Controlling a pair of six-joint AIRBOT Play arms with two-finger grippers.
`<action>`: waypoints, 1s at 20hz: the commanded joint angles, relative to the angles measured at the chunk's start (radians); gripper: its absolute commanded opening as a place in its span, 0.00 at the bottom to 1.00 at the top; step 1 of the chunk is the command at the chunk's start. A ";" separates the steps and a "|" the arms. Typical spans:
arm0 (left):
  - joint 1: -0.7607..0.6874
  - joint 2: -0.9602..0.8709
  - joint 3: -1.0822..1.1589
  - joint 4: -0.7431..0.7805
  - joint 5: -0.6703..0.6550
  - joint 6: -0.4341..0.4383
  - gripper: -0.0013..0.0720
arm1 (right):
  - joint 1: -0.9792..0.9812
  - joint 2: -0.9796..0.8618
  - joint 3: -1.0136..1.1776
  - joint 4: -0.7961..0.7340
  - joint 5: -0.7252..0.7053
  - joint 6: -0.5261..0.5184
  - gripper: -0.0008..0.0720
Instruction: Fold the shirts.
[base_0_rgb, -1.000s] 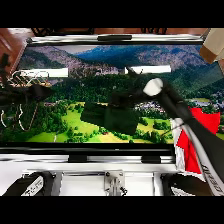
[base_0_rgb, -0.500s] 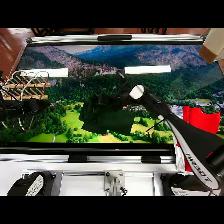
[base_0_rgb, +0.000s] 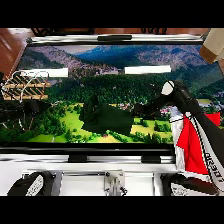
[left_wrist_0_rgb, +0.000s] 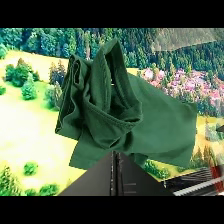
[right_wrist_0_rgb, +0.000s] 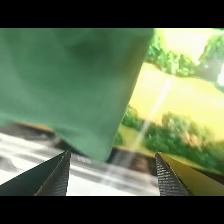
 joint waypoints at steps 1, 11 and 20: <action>0.000 0.000 0.000 0.001 0.002 0.002 0.06 | 0.006 -0.021 -0.088 0.095 -0.173 0.006 0.86; 0.000 0.000 0.000 0.001 0.072 0.002 0.06 | 0.116 -0.174 -0.086 0.178 -0.266 -0.023 0.49; 0.000 0.001 0.000 0.000 0.071 0.001 0.06 | 0.004 0.037 0.243 0.112 -0.240 -0.082 0.12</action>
